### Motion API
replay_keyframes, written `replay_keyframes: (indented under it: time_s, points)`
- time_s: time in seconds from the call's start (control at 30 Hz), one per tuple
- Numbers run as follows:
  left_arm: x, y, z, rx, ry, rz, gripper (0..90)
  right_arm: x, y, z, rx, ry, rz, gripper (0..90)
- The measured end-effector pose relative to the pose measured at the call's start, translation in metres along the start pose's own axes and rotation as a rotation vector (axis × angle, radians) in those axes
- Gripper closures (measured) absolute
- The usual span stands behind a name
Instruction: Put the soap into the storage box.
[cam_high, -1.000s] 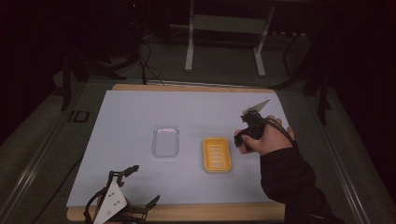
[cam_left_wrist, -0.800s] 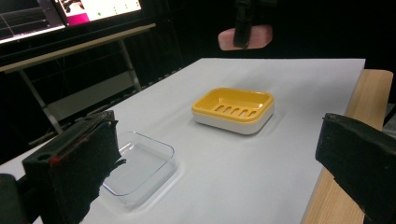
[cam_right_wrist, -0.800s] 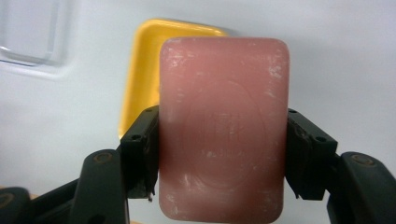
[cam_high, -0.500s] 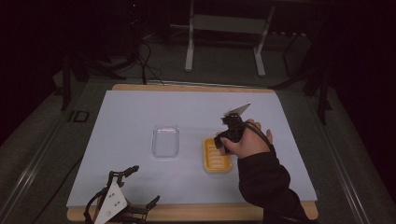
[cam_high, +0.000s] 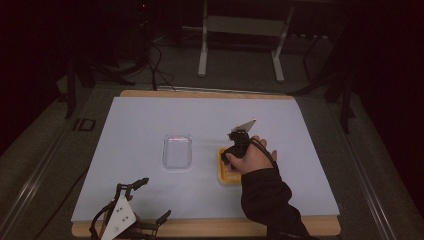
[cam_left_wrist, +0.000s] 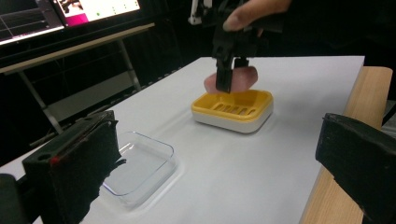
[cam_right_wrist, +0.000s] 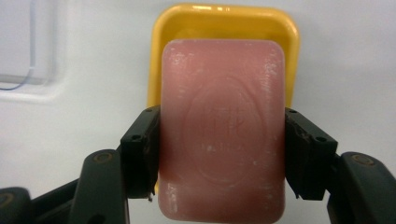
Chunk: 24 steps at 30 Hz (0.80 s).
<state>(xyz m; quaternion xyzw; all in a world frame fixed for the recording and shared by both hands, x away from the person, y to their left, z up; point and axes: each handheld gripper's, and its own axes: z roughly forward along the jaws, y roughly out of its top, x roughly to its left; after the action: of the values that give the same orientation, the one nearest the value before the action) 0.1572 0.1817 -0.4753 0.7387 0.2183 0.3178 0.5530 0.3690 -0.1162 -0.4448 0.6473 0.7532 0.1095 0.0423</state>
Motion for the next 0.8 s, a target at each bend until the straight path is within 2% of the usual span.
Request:
replay_keyframes:
  time_s: [0.17, 0.23, 0.3, 0.37, 0.47, 0.57, 0.7, 0.8]
  points:
    - [0.000, 0.000, -0.001, -0.003, -0.002, -0.001, 0.3, 0.000, 0.001, 0.016, 0.015, 0.005, 0.010, 37.9]
    - [0.000, 0.000, -0.001, -0.003, -0.002, 0.000, 0.3, 0.000, 0.001, 0.023, 0.028, -0.009, 0.001, 37.9]
    - [0.000, 0.000, -0.001, -0.002, -0.004, 0.001, 0.3, -0.001, 0.002, 0.028, 0.039, 0.006, 0.012, 37.8]
    - [0.000, 0.000, -0.001, -0.003, -0.006, 0.001, 0.3, -0.001, 0.002, 0.033, 0.030, -0.019, 0.006, 37.8]
    - [0.000, 0.000, -0.002, -0.004, -0.005, 0.002, 0.3, -0.002, 0.002, 0.035, 0.020, -0.015, 0.010, 37.9]
    - [0.000, 0.000, -0.002, -0.003, -0.006, 0.003, 0.3, 0.001, 0.001, 0.037, 0.024, -0.032, 0.014, 37.8]
    - [0.000, 0.001, -0.002, -0.002, -0.006, 0.003, 0.3, 0.005, 0.000, 0.042, 0.052, -0.029, 0.027, 37.7]
    - [0.000, 0.001, -0.002, -0.001, -0.006, 0.003, 0.3, 0.005, 0.001, 0.042, 0.047, -0.026, 0.032, 37.4]
